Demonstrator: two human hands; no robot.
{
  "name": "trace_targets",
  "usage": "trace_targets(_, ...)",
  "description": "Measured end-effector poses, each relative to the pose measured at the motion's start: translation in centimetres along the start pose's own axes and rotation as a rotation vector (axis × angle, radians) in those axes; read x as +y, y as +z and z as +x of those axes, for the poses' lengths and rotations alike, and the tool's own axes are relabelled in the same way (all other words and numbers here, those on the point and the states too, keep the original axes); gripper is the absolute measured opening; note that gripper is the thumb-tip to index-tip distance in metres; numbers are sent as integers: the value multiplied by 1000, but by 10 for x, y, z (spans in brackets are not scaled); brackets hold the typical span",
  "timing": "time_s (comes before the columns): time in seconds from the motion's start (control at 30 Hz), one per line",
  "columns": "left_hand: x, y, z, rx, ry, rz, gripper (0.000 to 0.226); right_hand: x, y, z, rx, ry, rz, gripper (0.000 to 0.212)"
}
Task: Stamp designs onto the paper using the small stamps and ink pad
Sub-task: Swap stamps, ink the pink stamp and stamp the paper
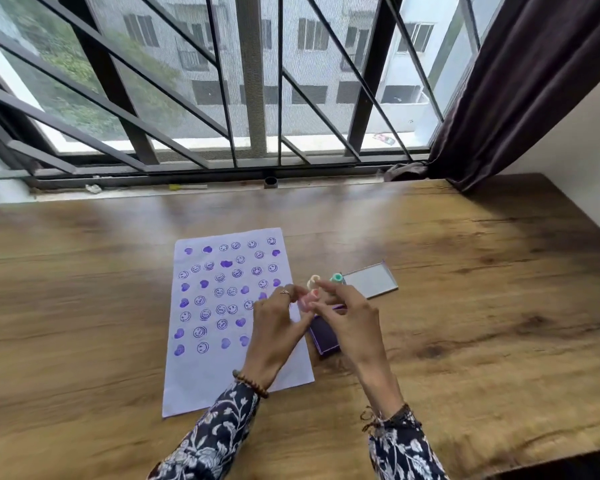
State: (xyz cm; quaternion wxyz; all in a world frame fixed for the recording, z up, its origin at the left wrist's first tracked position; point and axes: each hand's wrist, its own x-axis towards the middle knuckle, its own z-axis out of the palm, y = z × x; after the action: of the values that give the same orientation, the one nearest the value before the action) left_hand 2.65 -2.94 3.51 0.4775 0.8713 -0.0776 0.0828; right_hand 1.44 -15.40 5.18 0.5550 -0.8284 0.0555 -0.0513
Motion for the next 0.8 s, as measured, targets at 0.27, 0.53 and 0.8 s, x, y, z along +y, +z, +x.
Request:
trace_targets(0.27,6,-9,-13,-6,-325,-543,22,6,-7,-13,-57,232,559,17)
trace_targets(0.53,7,-8,-15,1,-318,-524,24,5,0,-19,-89,309,608,21)
trace_targets(0.8,-15,-14,-24,-123,-10,-20,26,12,-10,-24,47,483,812,24)
